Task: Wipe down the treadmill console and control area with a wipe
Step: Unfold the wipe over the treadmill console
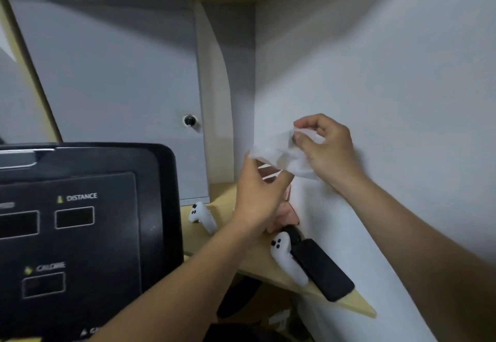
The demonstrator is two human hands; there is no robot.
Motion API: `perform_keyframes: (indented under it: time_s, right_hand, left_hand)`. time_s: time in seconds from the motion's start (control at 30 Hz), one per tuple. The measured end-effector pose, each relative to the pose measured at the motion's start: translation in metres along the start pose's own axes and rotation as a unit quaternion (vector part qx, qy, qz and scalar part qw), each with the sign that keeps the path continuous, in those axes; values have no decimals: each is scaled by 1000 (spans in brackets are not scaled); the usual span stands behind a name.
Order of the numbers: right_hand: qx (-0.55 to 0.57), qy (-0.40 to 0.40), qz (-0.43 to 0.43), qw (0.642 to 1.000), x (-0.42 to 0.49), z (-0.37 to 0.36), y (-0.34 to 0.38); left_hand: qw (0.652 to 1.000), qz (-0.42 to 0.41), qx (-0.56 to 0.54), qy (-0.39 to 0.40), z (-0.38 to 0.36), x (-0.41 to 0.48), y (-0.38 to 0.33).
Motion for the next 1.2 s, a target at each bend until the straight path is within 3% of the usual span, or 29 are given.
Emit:
perform_keyframes:
  time_s: [0.17, 0.47, 0.8, 1.0, 1.2]
  right_hand:
    - [-14, 46, 37, 998, -50, 5, 66]
    - [34, 178, 94, 979, -125, -93, 166]
    - [97, 319, 136, 933, -177, -228, 260]
    - [106, 317, 122, 935, -204, -294, 297]
    - [195, 255, 37, 946, -231, -334, 316]
  left_hand:
    - [995, -6, -85, 56, 52, -63, -55]
    - [987, 19, -102, -127, 186, -132, -94]
    - [983, 0, -81, -167, 349, -174, -130]
    - [983, 26, -57, -173, 432, -200, -135]
    - [989, 65, -93, -98, 492, -219, -129]
Point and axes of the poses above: each hand's wrist, its own x-axis towards the middle knuckle, its own z-axis out of the back of the hand, y = z × x, the point moved 2 cm from there along x, towards the middle knuckle, and after that the axes turned 2 degrees about y, right-handed, at the moved point
